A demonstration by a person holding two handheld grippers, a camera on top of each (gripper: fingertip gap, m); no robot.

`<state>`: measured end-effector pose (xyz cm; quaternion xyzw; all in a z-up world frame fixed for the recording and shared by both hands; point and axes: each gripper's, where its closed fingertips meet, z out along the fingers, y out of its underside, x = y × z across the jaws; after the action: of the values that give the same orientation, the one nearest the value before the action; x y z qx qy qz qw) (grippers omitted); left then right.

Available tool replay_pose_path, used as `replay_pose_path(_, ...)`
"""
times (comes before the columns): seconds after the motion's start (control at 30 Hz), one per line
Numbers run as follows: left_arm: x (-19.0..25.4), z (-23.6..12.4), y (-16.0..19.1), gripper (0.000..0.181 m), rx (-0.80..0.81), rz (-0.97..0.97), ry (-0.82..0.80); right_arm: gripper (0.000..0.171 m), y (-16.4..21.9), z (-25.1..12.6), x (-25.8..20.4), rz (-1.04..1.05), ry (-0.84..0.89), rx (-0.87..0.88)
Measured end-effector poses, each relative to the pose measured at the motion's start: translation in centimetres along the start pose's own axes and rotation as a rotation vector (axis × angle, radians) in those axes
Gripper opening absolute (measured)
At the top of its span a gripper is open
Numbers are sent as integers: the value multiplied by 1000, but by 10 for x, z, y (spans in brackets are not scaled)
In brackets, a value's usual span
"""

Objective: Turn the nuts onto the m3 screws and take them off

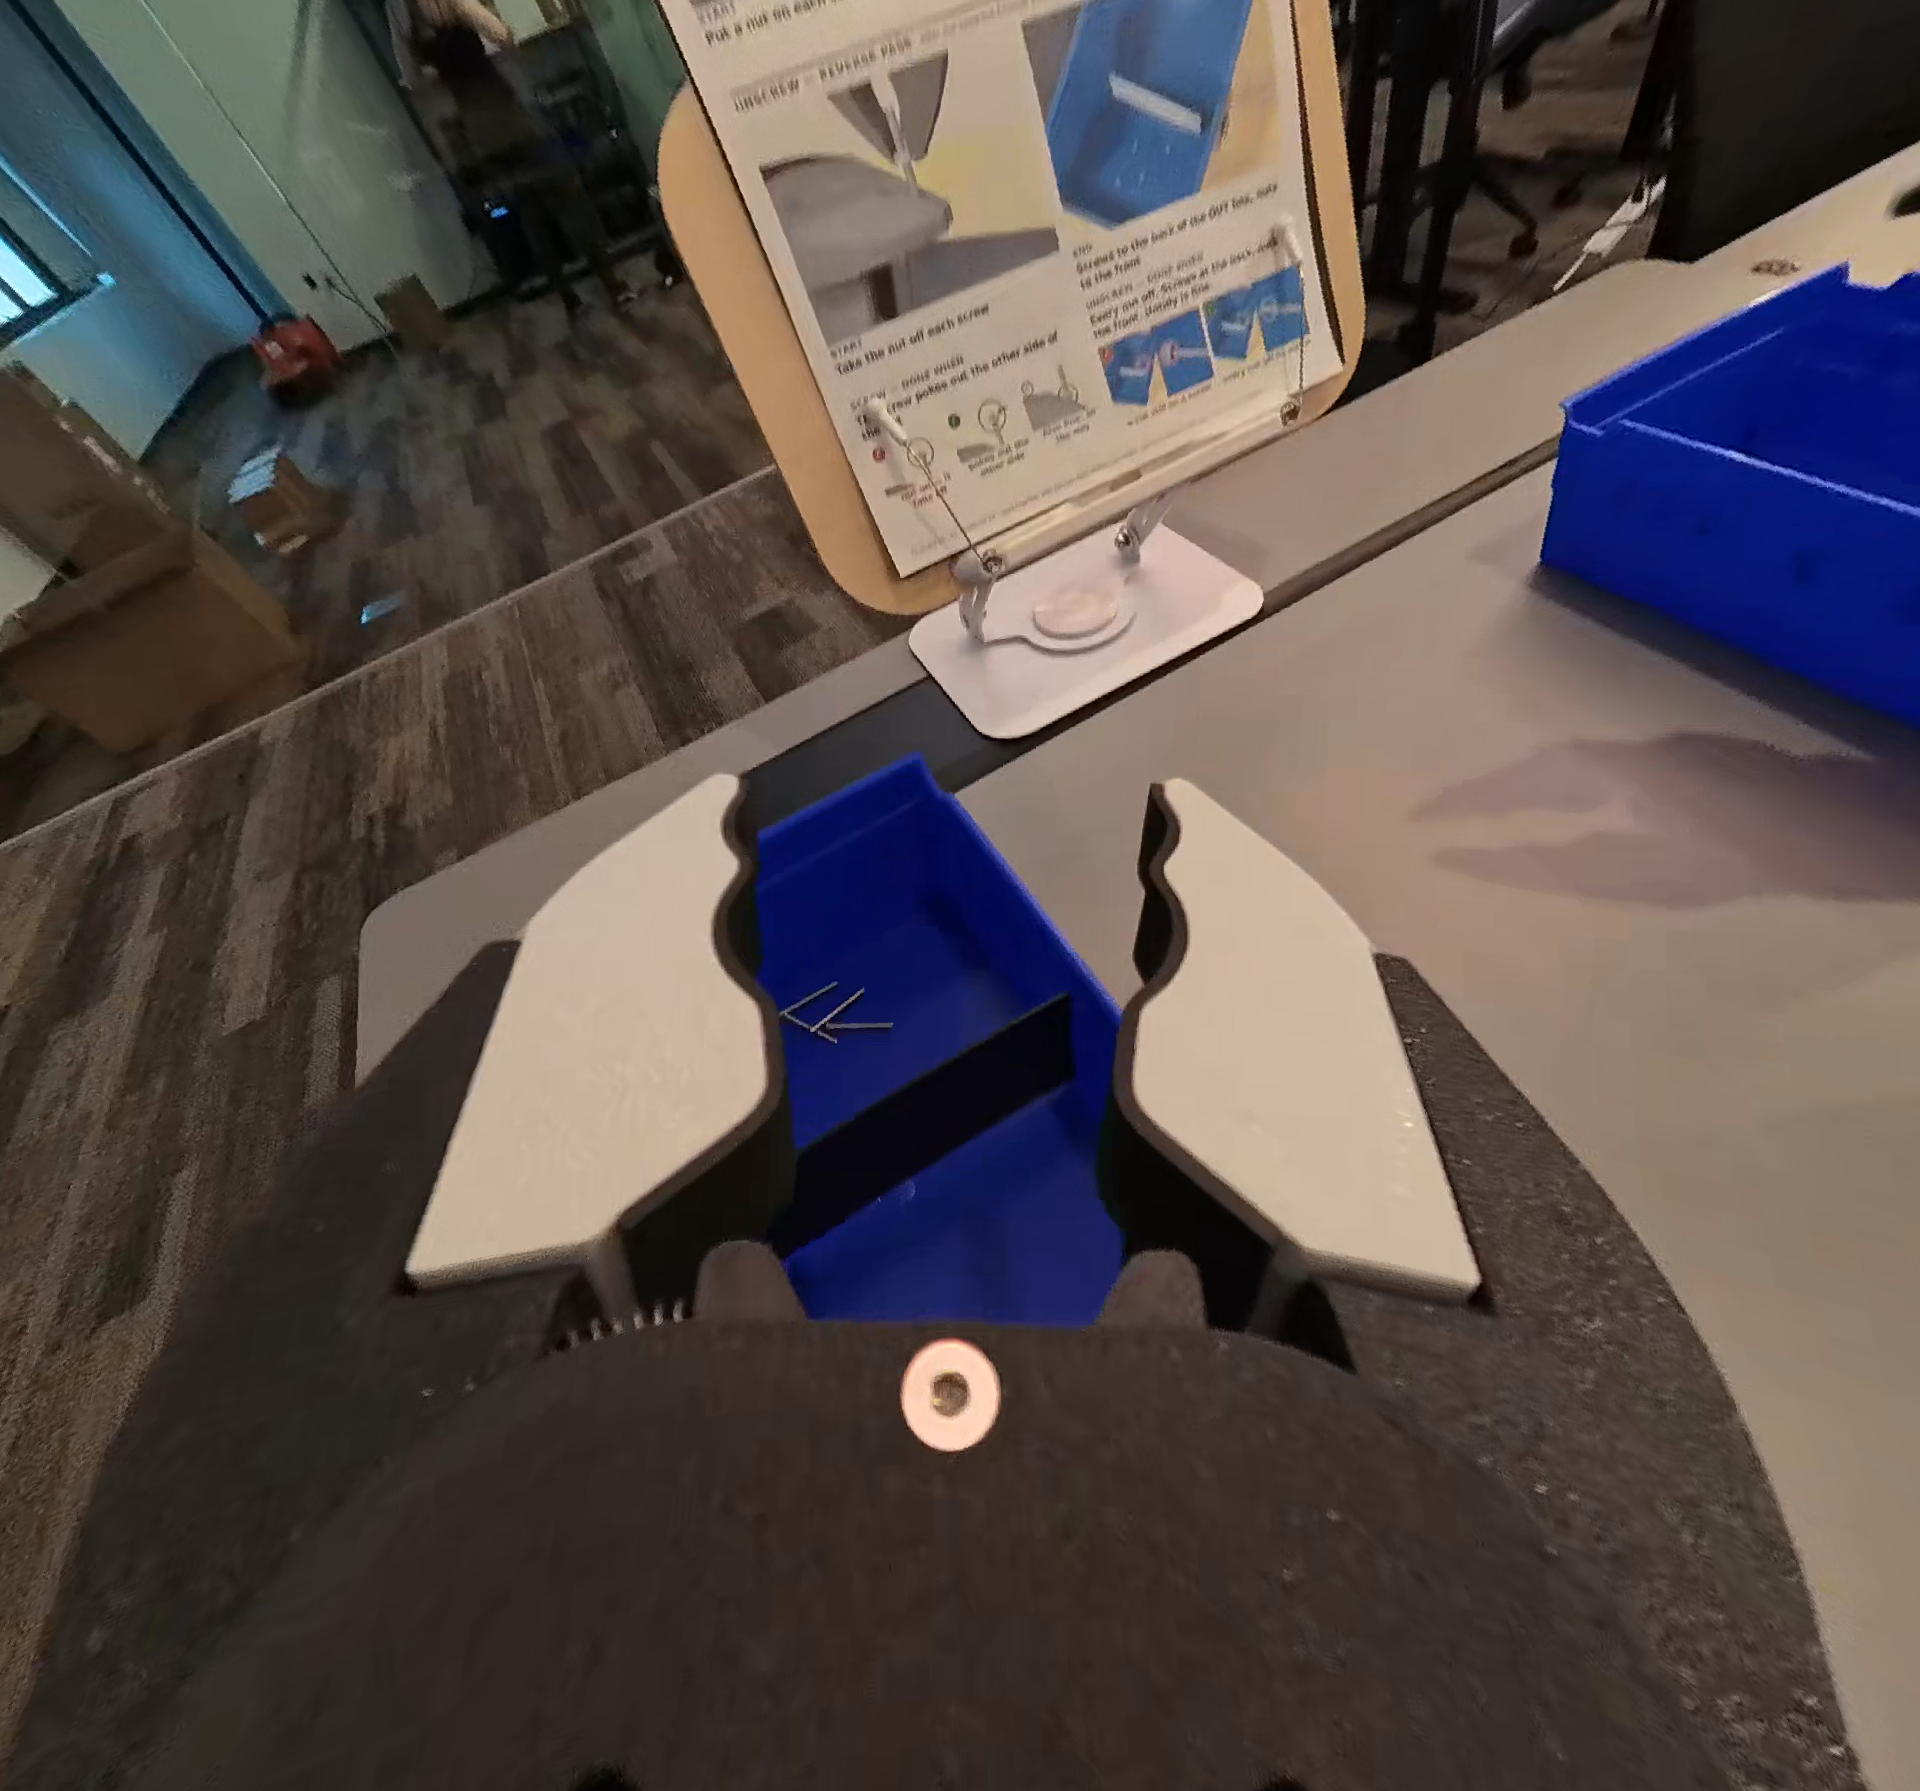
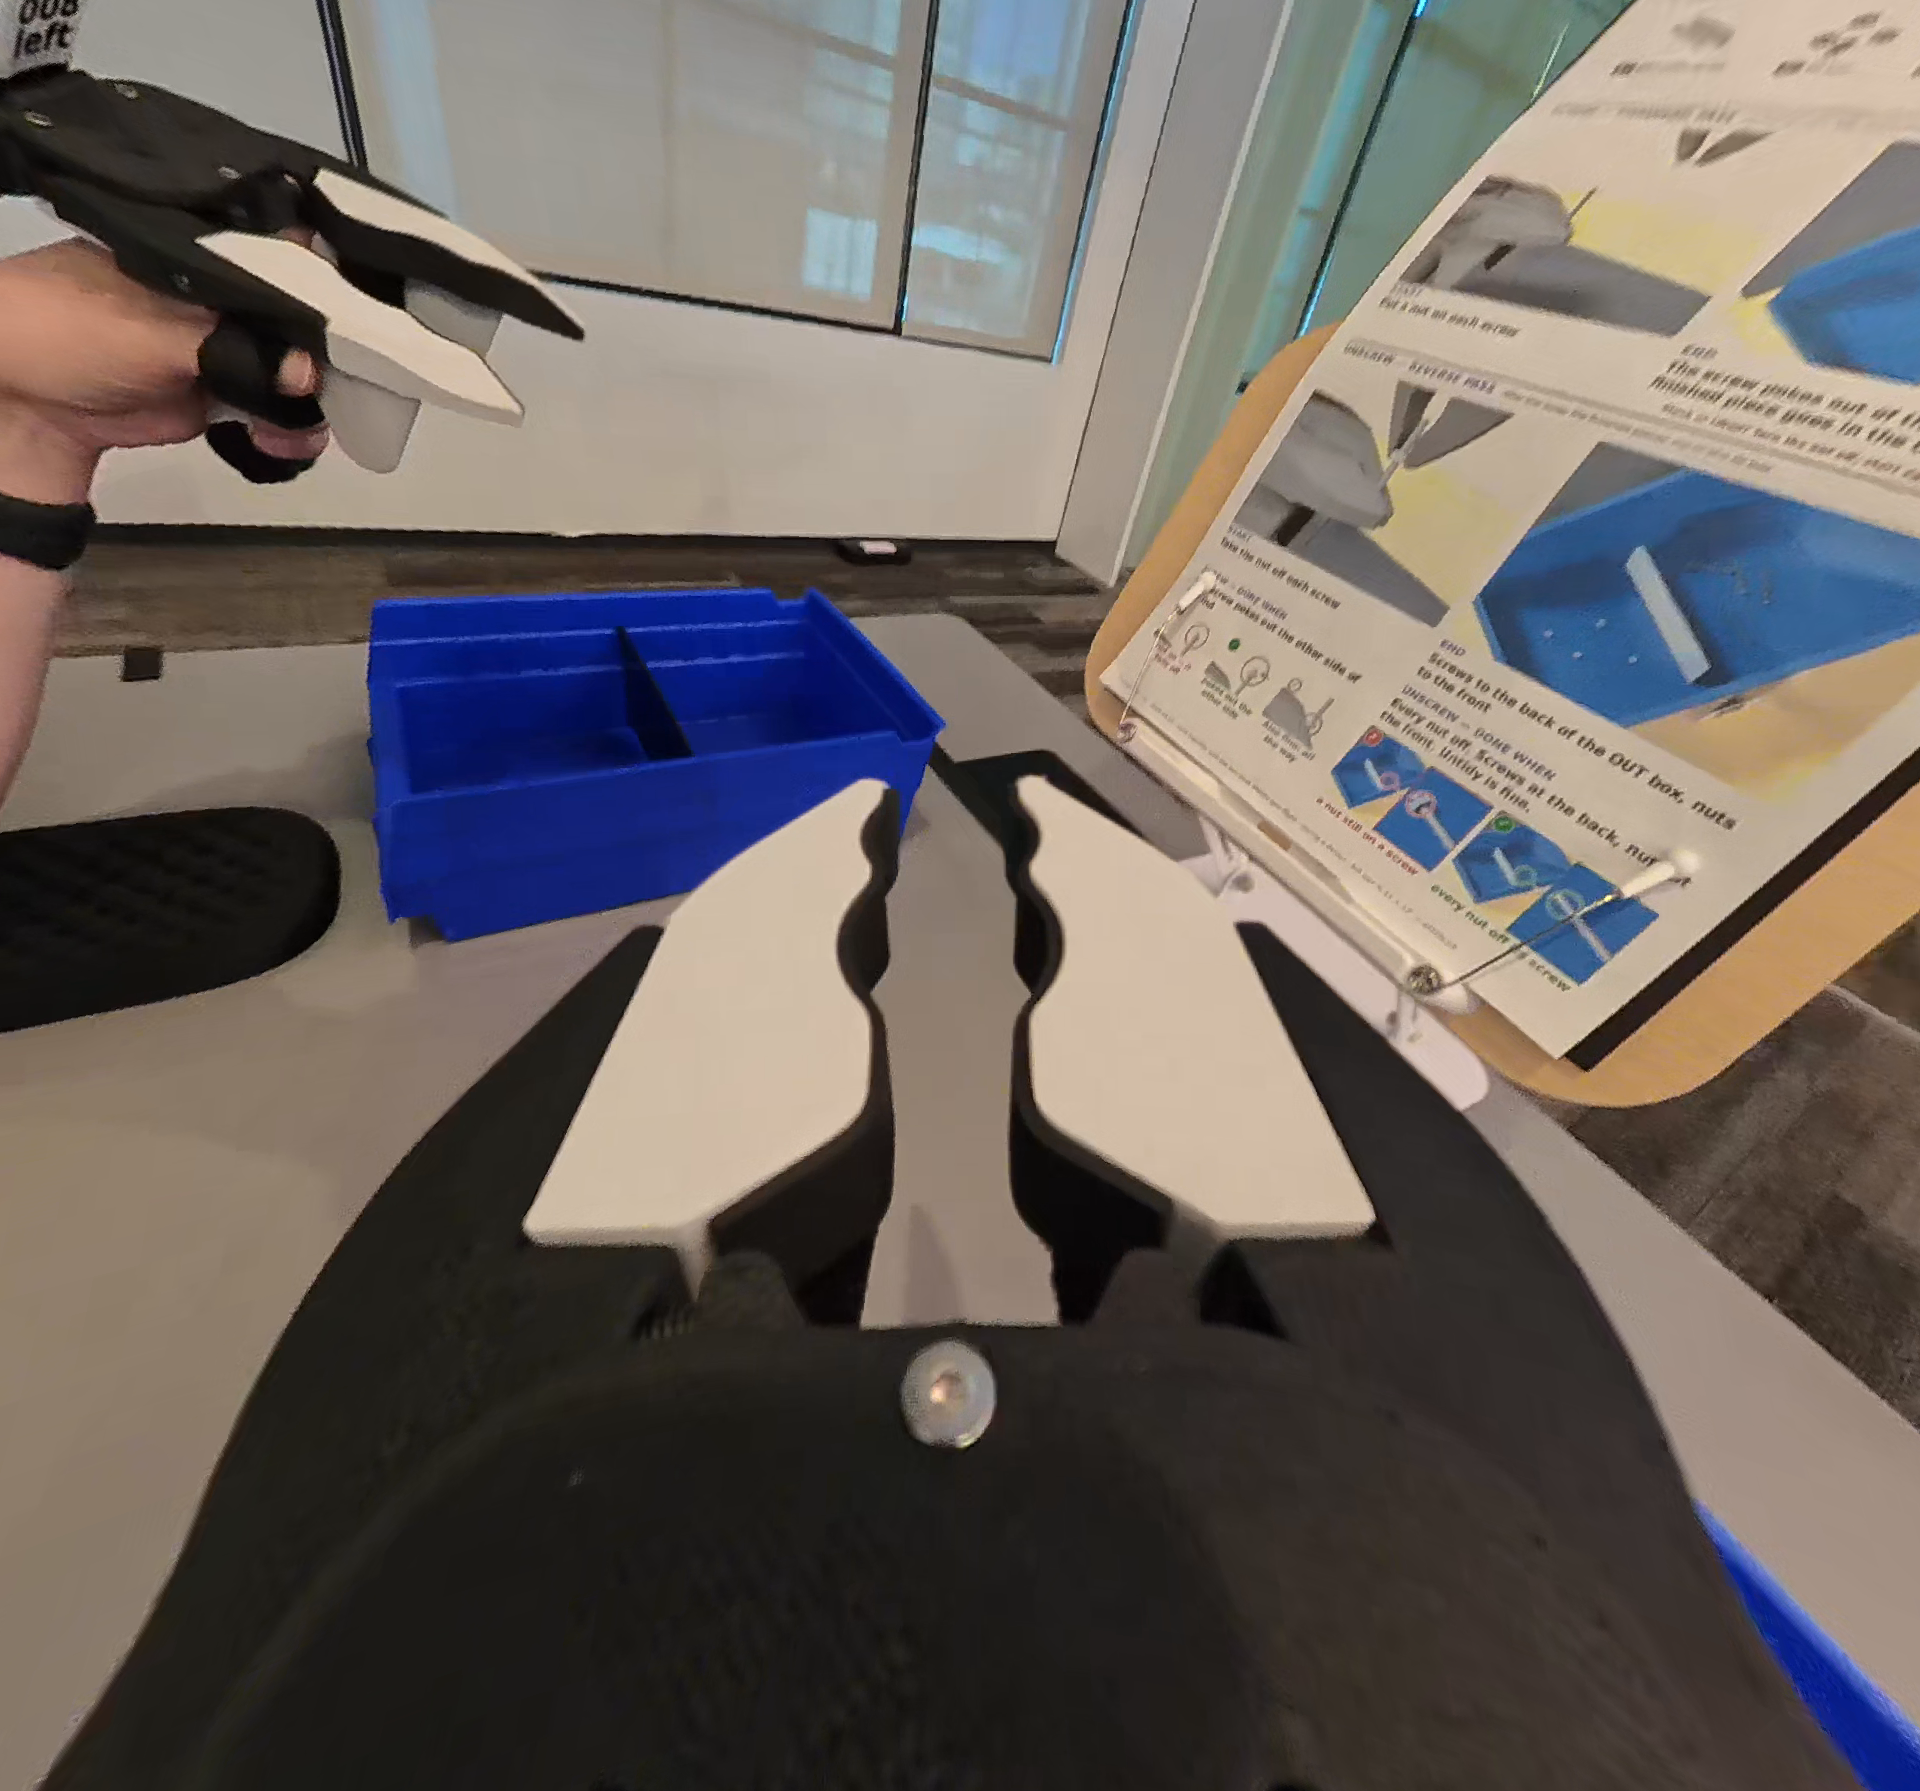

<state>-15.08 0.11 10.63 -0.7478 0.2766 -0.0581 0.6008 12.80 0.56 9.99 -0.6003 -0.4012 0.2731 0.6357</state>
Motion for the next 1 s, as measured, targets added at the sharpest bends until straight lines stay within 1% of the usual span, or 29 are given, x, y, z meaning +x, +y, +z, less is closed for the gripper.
replay_pose_path(0.07,-4,-1,7,70,-28,-5,0,12,-4,-5,-4,10,-15,8)
replay_pose_path(0.13,-10,-3,12,69,-47,1,-14,0,-10,-11,-7,-6,-12,24)
replay_pose_path(0.3,-23,1,27,61,-87,10,-26,0,-8,-12,-9,-79,20,-32)
replay_pose_path(0.43,-29,15,52,61,-201,45,-42,0,-4,-10,-12,-68,-1,-58)
replay_pose_path(0.47,-30,18,57,58,-217,45,-36,0,-4,-10,-13,-70,-6,-59)
replay_pose_path(0.53,-27,24,64,48,-237,32,0,0,-4,-12,-11,-91,-3,-60)
replay_pose_path(0.6,-27,26,70,49,-259,30,13,0,-7,-16,-8,-116,10,-47)
replay_pose_path(0.67,-28,28,74,51,-266,69,10,0,-11,-20,-6,-121,13,-18)
replay_pose_path(0.73,-29,29,73,48,-255,115,3,0,-15,-22,-7,-93,-9,6)
replay_pose_path(0.77,-29,30,73,45,-247,126,2,0,-16,-23,-9,-64,-32,8)
replay_pose_path(0.87,-30,31,74,46,-248,124,1,0,-12,-24,-14,8,-95,-16)
replay_pose_path(0.93,-33,32,74,44,-249,119,-12,1,-10,-26,-10,1,-77,-36)
replay_pose_path(1.0,-37,39,75,37,-265,145,7,5,-9,-30,-5,-18,-48,-59)
